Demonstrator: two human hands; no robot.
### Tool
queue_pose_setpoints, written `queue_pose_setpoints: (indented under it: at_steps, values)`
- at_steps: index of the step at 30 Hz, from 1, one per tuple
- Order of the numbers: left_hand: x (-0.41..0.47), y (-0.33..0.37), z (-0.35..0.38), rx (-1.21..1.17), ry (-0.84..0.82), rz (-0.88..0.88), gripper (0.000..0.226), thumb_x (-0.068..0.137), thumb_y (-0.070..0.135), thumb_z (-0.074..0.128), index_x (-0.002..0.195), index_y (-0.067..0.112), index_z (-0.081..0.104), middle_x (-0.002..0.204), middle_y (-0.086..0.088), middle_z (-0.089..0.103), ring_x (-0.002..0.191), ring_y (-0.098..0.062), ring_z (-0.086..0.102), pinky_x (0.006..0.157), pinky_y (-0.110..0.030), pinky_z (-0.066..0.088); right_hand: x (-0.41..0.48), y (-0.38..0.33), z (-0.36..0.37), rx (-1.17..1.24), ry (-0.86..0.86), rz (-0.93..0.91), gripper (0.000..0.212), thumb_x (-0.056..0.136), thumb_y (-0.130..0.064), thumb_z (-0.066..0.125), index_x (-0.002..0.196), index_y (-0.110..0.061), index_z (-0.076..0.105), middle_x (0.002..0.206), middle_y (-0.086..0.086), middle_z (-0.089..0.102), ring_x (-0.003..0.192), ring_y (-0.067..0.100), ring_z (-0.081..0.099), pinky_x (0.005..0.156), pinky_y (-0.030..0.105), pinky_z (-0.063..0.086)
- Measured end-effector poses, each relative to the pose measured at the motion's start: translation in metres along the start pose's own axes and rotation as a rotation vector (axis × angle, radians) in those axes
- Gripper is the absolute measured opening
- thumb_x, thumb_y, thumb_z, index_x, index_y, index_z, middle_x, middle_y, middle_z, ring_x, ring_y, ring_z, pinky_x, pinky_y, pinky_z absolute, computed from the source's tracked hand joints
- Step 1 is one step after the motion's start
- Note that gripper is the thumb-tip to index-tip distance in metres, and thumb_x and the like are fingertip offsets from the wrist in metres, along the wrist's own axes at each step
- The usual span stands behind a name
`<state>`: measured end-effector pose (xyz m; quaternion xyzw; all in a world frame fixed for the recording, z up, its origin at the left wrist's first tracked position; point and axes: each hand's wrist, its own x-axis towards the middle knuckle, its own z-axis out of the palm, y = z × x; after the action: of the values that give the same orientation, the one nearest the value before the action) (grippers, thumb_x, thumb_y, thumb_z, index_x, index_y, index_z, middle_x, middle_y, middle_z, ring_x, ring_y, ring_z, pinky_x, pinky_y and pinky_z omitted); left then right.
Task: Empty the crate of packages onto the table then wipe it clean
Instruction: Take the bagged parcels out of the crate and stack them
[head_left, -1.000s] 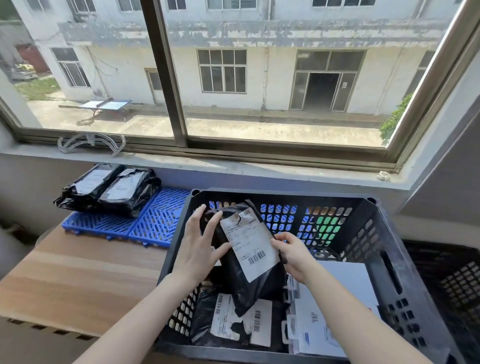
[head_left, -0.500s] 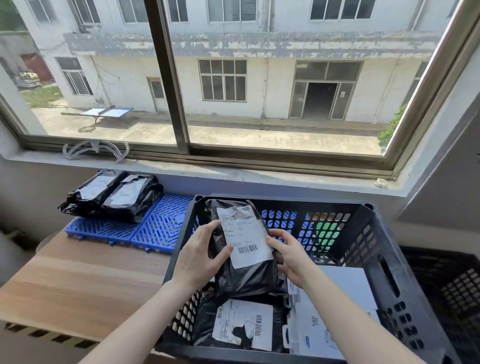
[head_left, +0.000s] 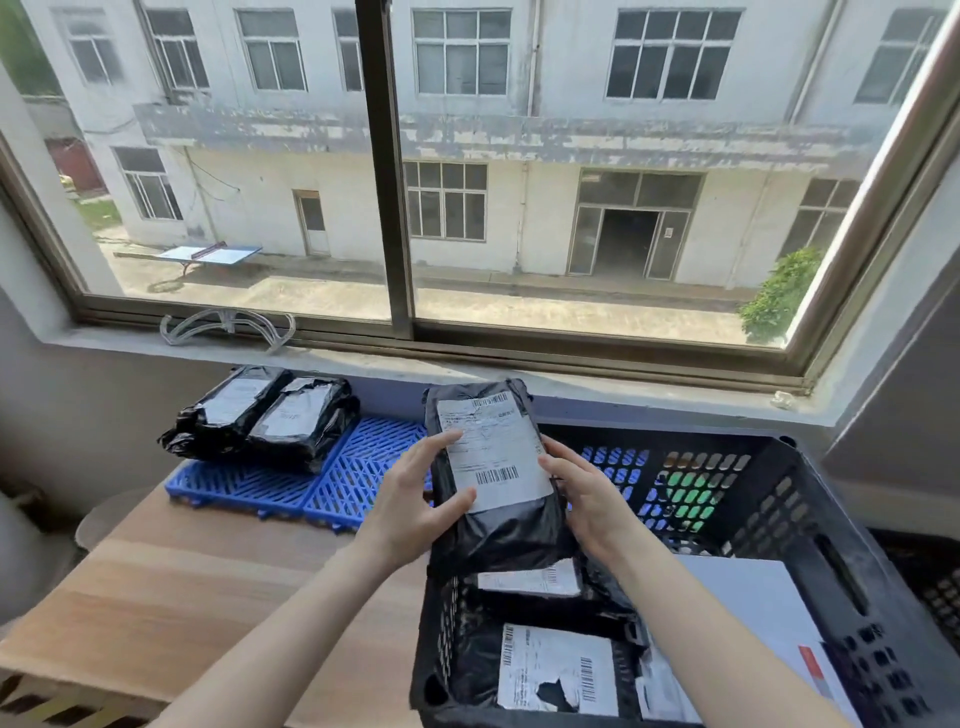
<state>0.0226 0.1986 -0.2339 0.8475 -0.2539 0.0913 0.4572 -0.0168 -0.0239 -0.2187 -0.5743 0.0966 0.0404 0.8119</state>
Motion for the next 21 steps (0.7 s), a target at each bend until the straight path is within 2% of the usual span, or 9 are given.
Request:
queue_pose_setpoints:
  at_steps: [3, 5, 8, 10, 13, 15, 18, 21]
  values:
    - [0.001, -0.018, -0.037, -0.066, 0.042, -0.011, 0.065, 0.071, 0.055, 0.06, 0.132, 0.033, 0.049, 0.13, 0.013, 0.055, 0.12, 0.0, 0.05, 0.093, -0.008, 0.036, 0.007, 0.0, 0.045, 0.01, -0.029, -0.04, 0.036, 0.088, -0.015, 0.06, 0.123, -0.026, 0.062, 0.116, 0.003, 0.07, 0.112, 0.022, 0.062, 0.098, 0.043, 0.049]
    - [0.002, -0.035, -0.065, -0.083, 0.084, 0.005, 0.062, 0.07, 0.054, 0.06, 0.129, 0.037, 0.049, 0.128, 0.012, 0.053, 0.119, 0.002, 0.049, 0.094, -0.013, 0.038, 0.014, 0.003, 0.078, -0.003, -0.046, -0.053, 0.04, 0.087, -0.012, 0.06, 0.124, -0.026, 0.061, 0.116, 0.004, 0.069, 0.112, 0.023, 0.062, 0.097, 0.044, 0.049]
    - [0.003, -0.065, -0.105, -0.041, 0.119, -0.018, 0.069, 0.067, 0.056, 0.06, 0.132, 0.035, 0.051, 0.128, 0.003, 0.042, 0.121, -0.008, 0.043, 0.097, -0.019, 0.035, 0.028, 0.012, 0.126, -0.005, -0.071, -0.085, 0.043, 0.085, -0.006, 0.059, 0.125, -0.023, 0.06, 0.117, 0.003, 0.069, 0.109, 0.021, 0.065, 0.094, 0.044, 0.05]
    - [0.002, -0.082, -0.129, -0.02, 0.112, -0.057, 0.076, 0.065, 0.06, 0.059, 0.135, 0.032, 0.051, 0.123, 0.002, 0.038, 0.118, -0.009, 0.041, 0.095, -0.011, 0.032, 0.039, 0.022, 0.154, 0.003, -0.09, -0.088, 0.044, 0.086, -0.001, 0.056, 0.124, -0.021, 0.061, 0.117, 0.002, 0.069, 0.107, 0.021, 0.066, 0.092, 0.043, 0.052]
    - [0.002, -0.107, -0.161, -0.008, 0.075, -0.087, 0.079, 0.064, 0.061, 0.057, 0.135, 0.029, 0.052, 0.115, 0.002, 0.042, 0.11, -0.008, 0.045, 0.088, 0.0, 0.031, 0.057, 0.038, 0.19, 0.0, -0.106, -0.096, 0.053, 0.078, 0.002, 0.061, 0.126, -0.02, 0.06, 0.119, 0.003, 0.068, 0.109, 0.022, 0.065, 0.09, 0.039, 0.055]
    - [0.006, -0.125, -0.18, -0.01, 0.064, -0.102, 0.077, 0.064, 0.063, 0.057, 0.134, 0.03, 0.054, 0.115, 0.002, 0.045, 0.107, -0.001, 0.046, 0.093, -0.005, 0.034, 0.073, 0.047, 0.21, 0.006, -0.122, -0.091, 0.064, 0.068, 0.0, 0.064, 0.129, -0.018, 0.057, 0.124, 0.007, 0.065, 0.112, 0.026, 0.063, 0.092, 0.041, 0.054]
    - [0.016, -0.153, -0.201, -0.041, 0.053, -0.141, 0.072, 0.065, 0.063, 0.06, 0.132, 0.037, 0.054, 0.117, 0.008, 0.048, 0.113, 0.009, 0.044, 0.097, -0.028, 0.045, 0.105, 0.06, 0.234, -0.004, -0.12, -0.088, 0.072, 0.062, 0.001, 0.063, 0.131, -0.018, 0.056, 0.127, 0.008, 0.063, 0.115, 0.027, 0.061, 0.092, 0.04, 0.054]
    - [0.029, -0.177, -0.219, -0.028, 0.004, -0.146, 0.068, 0.066, 0.062, 0.061, 0.131, 0.042, 0.052, 0.123, 0.013, 0.05, 0.118, 0.008, 0.044, 0.103, -0.027, 0.039, 0.14, 0.068, 0.254, -0.012, -0.135, -0.091, 0.075, 0.06, 0.003, 0.064, 0.131, -0.019, 0.055, 0.128, 0.008, 0.062, 0.114, 0.025, 0.062, 0.086, 0.038, 0.056]
